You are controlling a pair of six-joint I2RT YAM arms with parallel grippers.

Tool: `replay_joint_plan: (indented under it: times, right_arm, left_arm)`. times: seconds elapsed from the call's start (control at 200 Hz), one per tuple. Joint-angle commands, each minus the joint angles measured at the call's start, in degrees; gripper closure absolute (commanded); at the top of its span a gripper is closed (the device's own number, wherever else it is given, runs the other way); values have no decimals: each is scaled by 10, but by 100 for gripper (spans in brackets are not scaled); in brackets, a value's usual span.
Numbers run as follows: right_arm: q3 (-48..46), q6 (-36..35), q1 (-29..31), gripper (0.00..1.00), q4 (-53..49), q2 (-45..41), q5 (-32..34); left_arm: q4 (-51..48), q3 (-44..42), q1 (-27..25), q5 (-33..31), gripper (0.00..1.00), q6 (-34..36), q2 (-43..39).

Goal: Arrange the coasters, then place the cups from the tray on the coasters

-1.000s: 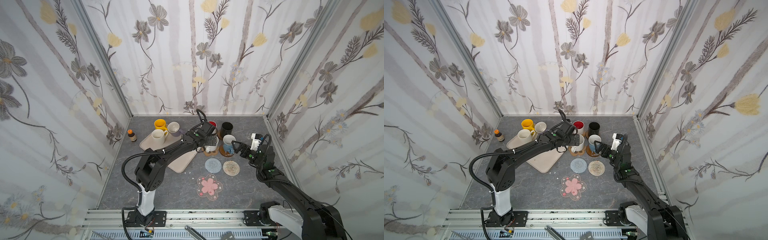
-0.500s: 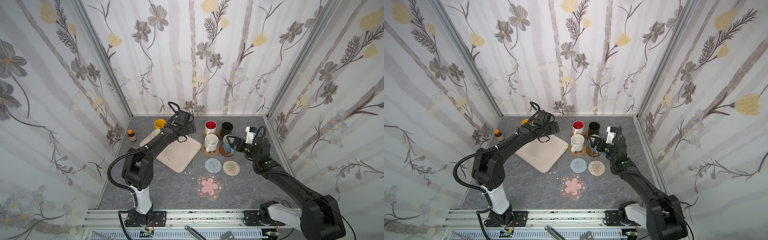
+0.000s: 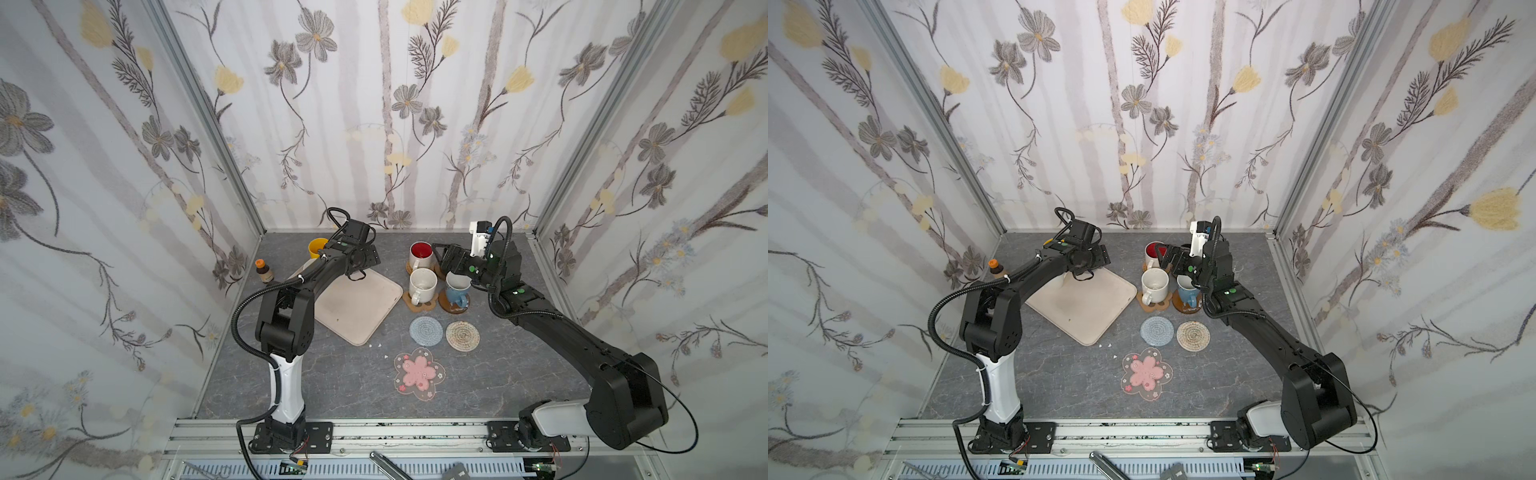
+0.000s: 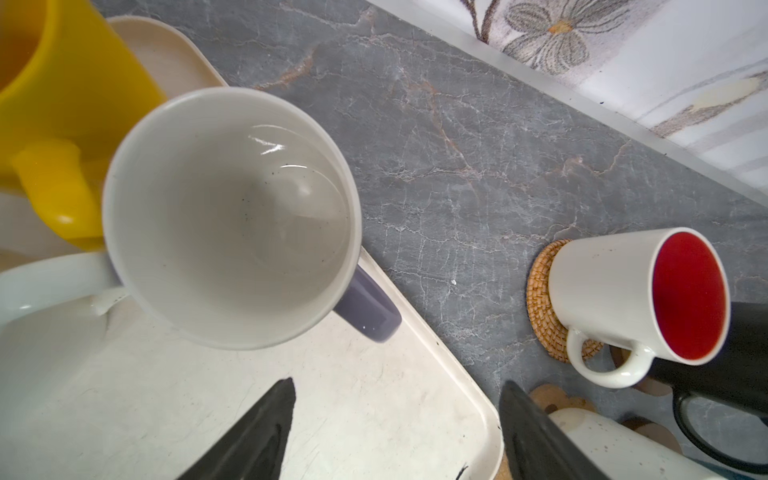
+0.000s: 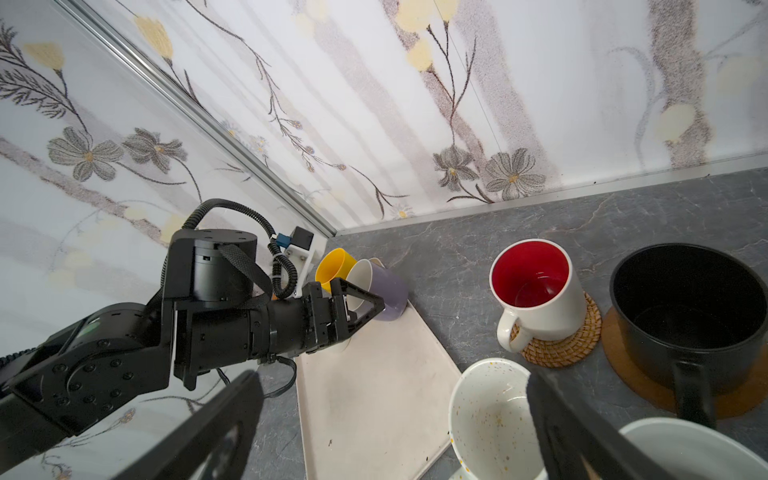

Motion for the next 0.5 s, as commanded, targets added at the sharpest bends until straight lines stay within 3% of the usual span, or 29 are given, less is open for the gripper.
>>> replay_joint_plan:
  times: [0.0, 0.495]
  right_arm:
    - [14, -1, 1, 0, 14, 14, 2]
    - [15, 8, -1, 0, 60, 52, -29]
  left_arm:
    - [-7, 15, 2, -11, 21, -17, 15]
    - [-42, 65, 2, -45, 24, -46, 71]
